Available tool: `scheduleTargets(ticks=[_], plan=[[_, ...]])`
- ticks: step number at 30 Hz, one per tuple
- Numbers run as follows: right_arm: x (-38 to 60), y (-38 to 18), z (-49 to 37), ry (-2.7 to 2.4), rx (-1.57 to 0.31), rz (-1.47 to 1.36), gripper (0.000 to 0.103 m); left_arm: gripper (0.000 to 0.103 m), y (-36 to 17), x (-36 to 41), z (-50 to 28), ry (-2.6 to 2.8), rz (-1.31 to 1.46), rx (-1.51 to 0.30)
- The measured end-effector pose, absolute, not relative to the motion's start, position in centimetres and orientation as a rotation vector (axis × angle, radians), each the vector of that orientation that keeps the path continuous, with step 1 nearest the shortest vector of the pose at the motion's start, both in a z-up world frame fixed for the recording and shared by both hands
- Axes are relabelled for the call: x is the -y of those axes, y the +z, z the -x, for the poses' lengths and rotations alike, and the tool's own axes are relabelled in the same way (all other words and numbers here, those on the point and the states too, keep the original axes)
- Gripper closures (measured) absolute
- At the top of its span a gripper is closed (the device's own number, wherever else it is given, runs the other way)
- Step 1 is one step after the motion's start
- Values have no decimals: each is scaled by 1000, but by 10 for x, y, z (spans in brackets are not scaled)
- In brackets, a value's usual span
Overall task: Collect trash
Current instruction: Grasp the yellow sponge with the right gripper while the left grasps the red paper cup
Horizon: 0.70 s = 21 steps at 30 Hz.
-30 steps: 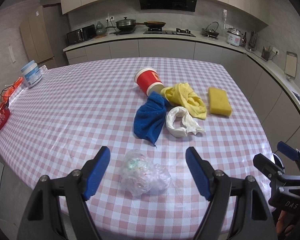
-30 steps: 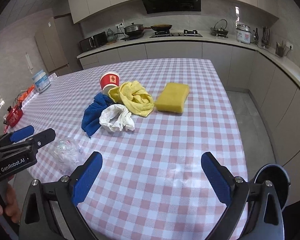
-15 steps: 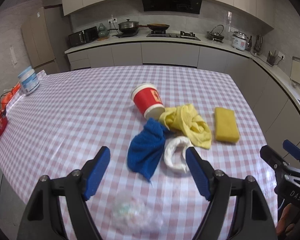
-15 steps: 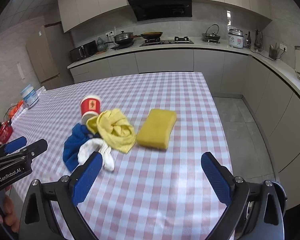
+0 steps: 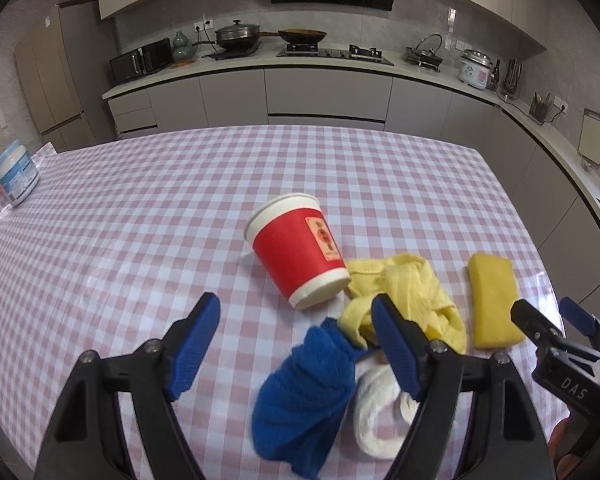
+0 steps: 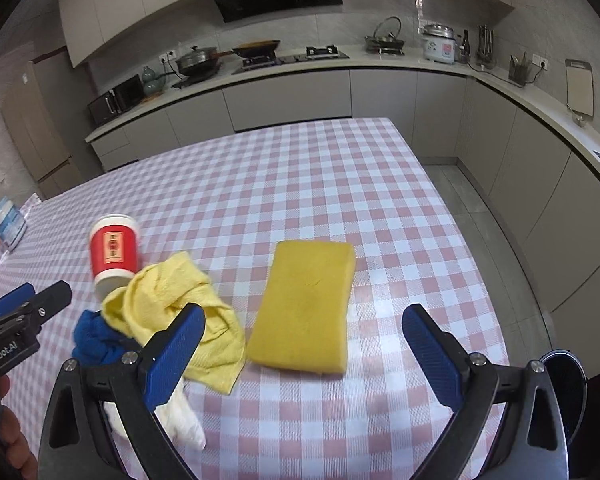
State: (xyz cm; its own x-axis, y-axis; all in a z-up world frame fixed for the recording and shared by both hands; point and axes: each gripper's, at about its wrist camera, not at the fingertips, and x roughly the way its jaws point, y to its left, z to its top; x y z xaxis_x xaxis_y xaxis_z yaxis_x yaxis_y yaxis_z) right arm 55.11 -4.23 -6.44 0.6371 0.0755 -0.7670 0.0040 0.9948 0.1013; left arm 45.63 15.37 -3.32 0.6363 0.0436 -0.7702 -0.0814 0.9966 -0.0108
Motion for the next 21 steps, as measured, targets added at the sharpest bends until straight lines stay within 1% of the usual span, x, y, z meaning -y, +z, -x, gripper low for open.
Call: scheduleTargets(ticks=[8, 13, 15, 17, 19, 20, 21], plan=[[41, -99, -586, -4, -960, -98, 8, 24, -48, -160, -495, 74, 66, -924], [41, -107, -597, -20, -981, -93, 12, 24, -58, -155, -512, 78, 58, -952], [42, -111, -601, -19, -992, -101, 21, 24, -63, -154, -517, 84, 55, -963], [42, -115, -605, -16, -1005, -105, 25, 24, -69, -155, -522, 88, 61, -976], [40, -117, -608, -19, -1005, -89, 26, 24, -73, -155, -526, 95, 61, -990], [39, -116, -610, -20, -1003, -84, 29, 24, -75, -154, -528, 96, 60, -997], [38, -115, -611, -22, -1000, -81, 36, 24, -77, -154, -530, 95, 57, -1005]])
